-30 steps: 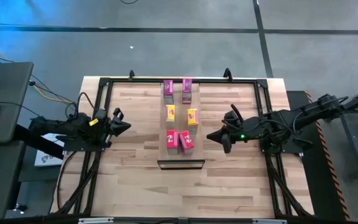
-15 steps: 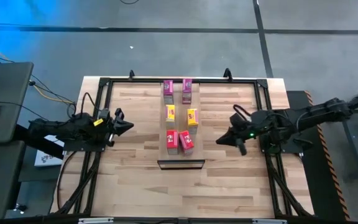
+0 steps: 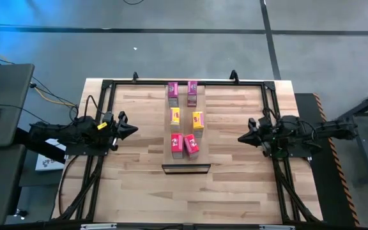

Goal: Stack cereal on shelf
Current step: Return to Home Position

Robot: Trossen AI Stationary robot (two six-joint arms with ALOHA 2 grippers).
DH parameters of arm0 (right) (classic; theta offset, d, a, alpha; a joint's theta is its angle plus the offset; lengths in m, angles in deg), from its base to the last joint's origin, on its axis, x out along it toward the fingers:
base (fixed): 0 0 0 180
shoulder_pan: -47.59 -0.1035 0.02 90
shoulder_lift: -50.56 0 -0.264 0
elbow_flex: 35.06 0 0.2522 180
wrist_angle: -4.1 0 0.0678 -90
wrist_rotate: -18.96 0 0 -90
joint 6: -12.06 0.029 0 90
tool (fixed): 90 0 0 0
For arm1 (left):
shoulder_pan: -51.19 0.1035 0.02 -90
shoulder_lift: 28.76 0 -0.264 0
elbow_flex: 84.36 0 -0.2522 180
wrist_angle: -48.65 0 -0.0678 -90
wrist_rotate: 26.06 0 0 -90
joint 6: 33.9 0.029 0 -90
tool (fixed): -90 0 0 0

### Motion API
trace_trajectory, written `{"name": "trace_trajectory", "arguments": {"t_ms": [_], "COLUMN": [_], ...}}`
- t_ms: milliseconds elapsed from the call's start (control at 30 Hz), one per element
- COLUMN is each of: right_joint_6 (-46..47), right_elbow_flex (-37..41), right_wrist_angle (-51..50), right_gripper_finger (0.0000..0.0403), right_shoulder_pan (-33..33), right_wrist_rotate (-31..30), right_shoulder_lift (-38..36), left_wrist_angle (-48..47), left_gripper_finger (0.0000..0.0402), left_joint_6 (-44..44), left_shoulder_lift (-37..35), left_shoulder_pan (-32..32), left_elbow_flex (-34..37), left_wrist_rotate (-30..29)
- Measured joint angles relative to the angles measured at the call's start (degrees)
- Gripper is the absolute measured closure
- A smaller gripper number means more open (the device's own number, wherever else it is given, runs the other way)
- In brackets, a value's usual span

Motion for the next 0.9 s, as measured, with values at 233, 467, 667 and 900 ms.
{"name": "trace_trajectory", "arguments": {"t_ms": [233,467,667,900], "right_joint_6": [-1.11,-6.32,-9.03,-8.61], "right_elbow_flex": [6.89,10.38,10.38,10.38], "right_wrist_angle": [0.42,0.44,0.09,-0.04], "right_gripper_finger": [0.0403,0.0403,0.0403,0.0403], "right_shoulder_pan": [0.25,0.24,0.23,0.23], "right_wrist_rotate": [-1.11,-1.0,-3.34,-3.79], "right_shoulder_lift": [-10.73,-11.54,-10.92,-10.86], "left_wrist_angle": [-0.02,-1.07,-4.71,-5.12], "left_gripper_finger": [0.0402,0.0402,0.0402,0.0402], "left_joint_6": [0.02,0.02,0.02,0.02], "left_shoulder_lift": [0.0,0.0,0.07,0.0], "left_shoulder_pan": [0.0,0.0,-0.02,-0.01], "left_elbow_flex": [0.01,-0.01,-0.01,-0.01], "left_wrist_rotate": [0.0,-0.02,-0.04,-0.03]}}
